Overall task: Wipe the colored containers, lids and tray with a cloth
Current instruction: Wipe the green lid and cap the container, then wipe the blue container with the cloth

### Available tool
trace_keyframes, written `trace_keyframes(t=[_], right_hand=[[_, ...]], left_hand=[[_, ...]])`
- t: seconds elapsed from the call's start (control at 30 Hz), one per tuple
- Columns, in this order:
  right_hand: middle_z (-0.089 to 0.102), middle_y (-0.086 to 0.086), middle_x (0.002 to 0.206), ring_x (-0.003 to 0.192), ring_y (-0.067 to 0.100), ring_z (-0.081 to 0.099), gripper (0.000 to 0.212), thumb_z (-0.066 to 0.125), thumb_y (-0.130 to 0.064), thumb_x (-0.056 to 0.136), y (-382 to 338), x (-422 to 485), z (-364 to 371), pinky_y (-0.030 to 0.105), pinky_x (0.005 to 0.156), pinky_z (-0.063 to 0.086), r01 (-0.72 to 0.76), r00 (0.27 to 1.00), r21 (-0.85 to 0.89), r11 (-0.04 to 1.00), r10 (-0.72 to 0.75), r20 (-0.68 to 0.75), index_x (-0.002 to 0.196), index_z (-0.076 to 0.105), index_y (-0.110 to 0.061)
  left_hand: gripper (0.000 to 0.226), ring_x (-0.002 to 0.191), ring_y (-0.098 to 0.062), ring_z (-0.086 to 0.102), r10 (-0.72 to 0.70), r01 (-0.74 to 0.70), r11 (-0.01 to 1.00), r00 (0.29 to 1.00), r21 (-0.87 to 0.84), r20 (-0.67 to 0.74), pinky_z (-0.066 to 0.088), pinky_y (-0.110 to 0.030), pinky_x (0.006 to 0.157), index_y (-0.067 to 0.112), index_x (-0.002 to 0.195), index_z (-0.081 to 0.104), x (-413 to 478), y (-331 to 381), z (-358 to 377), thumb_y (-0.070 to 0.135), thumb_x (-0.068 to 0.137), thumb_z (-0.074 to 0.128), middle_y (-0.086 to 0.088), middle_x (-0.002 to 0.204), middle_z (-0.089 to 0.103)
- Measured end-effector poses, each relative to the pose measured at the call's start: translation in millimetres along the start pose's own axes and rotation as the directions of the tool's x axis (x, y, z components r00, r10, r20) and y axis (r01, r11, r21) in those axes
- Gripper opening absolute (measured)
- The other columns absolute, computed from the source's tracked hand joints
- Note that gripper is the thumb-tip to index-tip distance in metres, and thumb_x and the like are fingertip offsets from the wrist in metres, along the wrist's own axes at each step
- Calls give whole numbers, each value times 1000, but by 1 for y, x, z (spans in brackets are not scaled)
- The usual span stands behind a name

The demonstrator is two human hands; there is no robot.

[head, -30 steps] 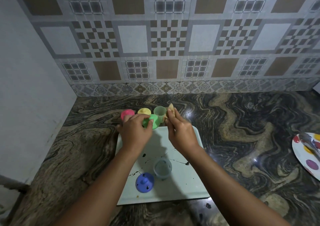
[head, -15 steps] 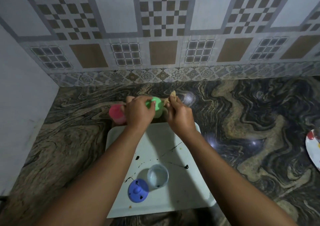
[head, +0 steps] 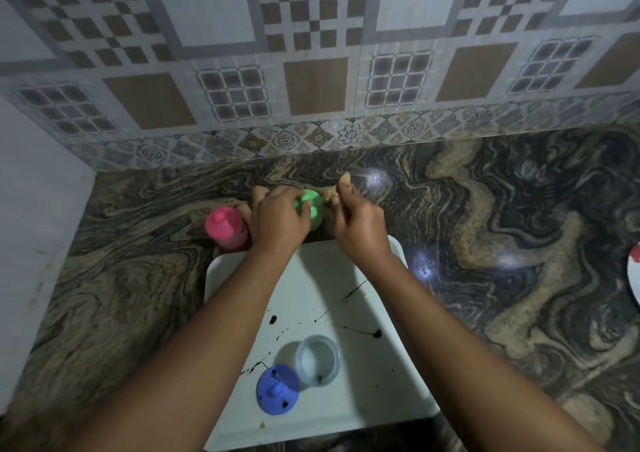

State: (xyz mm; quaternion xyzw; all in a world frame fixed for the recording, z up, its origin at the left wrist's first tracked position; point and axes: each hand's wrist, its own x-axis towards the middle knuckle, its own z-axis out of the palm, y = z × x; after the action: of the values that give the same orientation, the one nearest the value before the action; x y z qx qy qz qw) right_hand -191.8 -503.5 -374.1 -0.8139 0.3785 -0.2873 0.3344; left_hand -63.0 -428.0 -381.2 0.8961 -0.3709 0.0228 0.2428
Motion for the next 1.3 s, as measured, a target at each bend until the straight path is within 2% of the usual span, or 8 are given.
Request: trace_keyframes(t=[0.3,0.43,0.53,0.63,0.73,0.87,1.03,1.3], right_hand=[[64,22,134,133,32,57,38,58,-14,101,0,-6,-5,39,108,49,-12,1000,45,999,13,-21,137,60,0],[71,14,126,109,18,68,41,54,-24,104,-2,-9,-16,23,90,48,-162,987,159,974,158,38,142,58,-9],[71,8,127,114,13,65,42,52,-35,105,-3,-15,-27,29,98,51,-310,950,397,864,298,94,137,63,-9],[76,5,114,102,14,70,47,64,-45,97,-9,-32,-47,34,91,57,-391,917,623,677,339,208,128,68,-10],[77,5,109,100,20,73,38,76,-19,89,-10,-51,-70,39,88,60,-391,920,636,665,271,282,125,69,-13],[77,8,96,87,18,70,43,57,17,87,-15,-78,-90,35,81,58,-369,925,541,755,241,294,117,70,-9],[77,12,92,81,18,70,43,53,18,83,-11,-118,-93,37,79,58,-374,919,473,798,248,307,103,75,-13],[73,-2,91,71,1,68,54,47,17,89,-5,-174,-84,12,60,51,-472,864,389,791,328,382,125,71,-16]], left_hand=[[35,115,-28,49,32,-39,996,996,77,82,40,-51,94,27,116,64,2,8,-6,39,83,63,5,123,65],[47,122,-26,48,67,-67,998,997,-9,-39,39,-48,94,24,127,59,-6,14,-23,41,84,64,4,131,61],[40,119,-23,49,93,-100,993,990,-64,-106,37,-46,92,28,124,61,-19,16,-47,41,87,62,9,126,64],[35,112,-22,51,111,-136,976,983,-168,-149,39,-39,89,25,121,64,-41,9,-70,36,87,65,10,115,68],[28,103,-23,54,120,-157,956,980,-248,-156,37,-33,88,22,113,67,-73,-1,-83,28,85,70,15,102,66],[23,104,-20,57,140,-154,930,988,-335,-65,50,-49,86,25,105,70,-125,-12,-92,34,84,64,17,99,66],[31,111,-15,53,198,-155,949,971,-276,135,47,-45,88,34,100,70,-179,-23,-89,53,82,54,21,100,67],[35,128,-13,36,248,-237,968,891,-78,379,29,-36,91,38,112,70,-226,-34,-86,57,82,68,22,137,52]])
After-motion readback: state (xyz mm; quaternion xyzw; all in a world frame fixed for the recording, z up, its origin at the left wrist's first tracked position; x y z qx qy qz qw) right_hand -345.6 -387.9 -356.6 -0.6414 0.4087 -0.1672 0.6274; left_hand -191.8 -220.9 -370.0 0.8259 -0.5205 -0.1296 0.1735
